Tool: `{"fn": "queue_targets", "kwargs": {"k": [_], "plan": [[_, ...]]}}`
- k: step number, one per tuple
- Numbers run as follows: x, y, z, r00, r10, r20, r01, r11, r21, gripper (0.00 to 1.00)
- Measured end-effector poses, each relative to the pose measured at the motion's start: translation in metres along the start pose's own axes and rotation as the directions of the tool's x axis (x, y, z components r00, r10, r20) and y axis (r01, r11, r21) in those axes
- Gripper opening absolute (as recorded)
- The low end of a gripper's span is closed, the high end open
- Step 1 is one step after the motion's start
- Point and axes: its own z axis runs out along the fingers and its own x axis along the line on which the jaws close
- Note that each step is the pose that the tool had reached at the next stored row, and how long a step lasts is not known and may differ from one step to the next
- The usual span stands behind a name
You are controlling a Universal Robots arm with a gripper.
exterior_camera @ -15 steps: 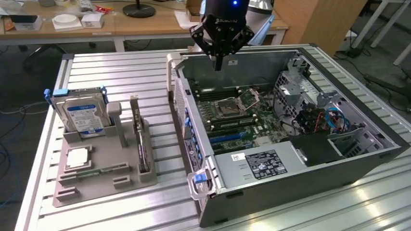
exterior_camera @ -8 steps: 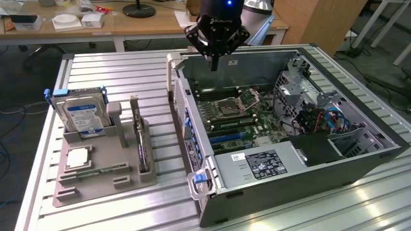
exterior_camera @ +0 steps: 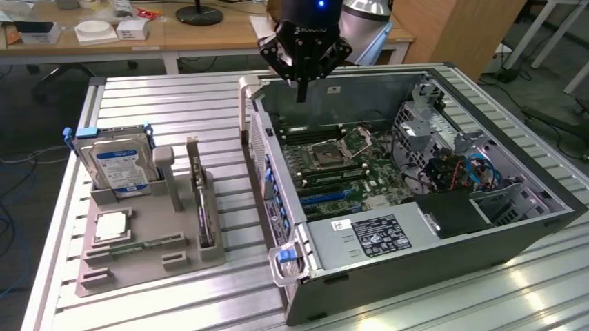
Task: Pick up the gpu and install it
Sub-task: 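Reach for the gpu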
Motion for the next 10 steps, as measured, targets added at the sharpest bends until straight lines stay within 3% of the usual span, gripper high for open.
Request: {"fn": "queue_targets", "kwargs": {"k": [10], "plan": [[0.012, -0.0009, -0.0003, 1.0, 0.0, -0.0001, 0.0, 1.0, 0.0, 0.1]]}}
